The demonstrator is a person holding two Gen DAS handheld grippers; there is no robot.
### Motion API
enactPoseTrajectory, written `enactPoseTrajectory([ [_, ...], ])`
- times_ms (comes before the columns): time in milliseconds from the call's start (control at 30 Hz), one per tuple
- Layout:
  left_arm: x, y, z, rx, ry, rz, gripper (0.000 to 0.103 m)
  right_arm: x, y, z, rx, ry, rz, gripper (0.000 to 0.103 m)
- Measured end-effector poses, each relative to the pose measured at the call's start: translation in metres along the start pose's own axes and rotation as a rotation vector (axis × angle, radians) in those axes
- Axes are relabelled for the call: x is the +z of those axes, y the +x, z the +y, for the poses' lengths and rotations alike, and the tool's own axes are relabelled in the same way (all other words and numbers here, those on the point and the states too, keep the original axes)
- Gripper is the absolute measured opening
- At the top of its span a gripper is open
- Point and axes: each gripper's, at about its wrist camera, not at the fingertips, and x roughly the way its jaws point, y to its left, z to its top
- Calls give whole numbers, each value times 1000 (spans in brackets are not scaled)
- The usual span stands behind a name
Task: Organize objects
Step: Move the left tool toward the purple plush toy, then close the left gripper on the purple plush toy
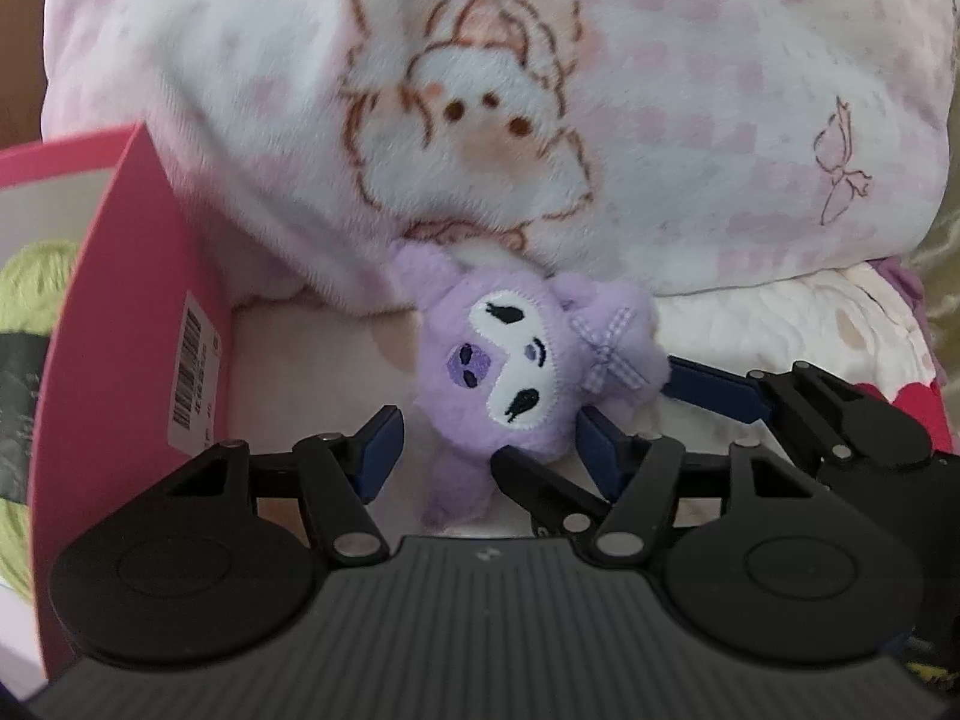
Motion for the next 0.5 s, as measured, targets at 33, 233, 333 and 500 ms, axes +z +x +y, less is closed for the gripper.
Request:
enactPoseTrajectory([
  [33,-2,-1,3,-9,-10,-11,59,-1,1,1,0,-8,-5,91],
  [233,-11,-4,7,-51,-39,-57,47,-1,-1,13,-2,-83,-36,86],
  [333,-14,-7,9,-70,-60,-74,45,-1,-3,18,-20,-112,-40,82],
  [500,-20,-11,9,-93,-9,-106,45,-1,-10,19,-23,-115,-21,77],
])
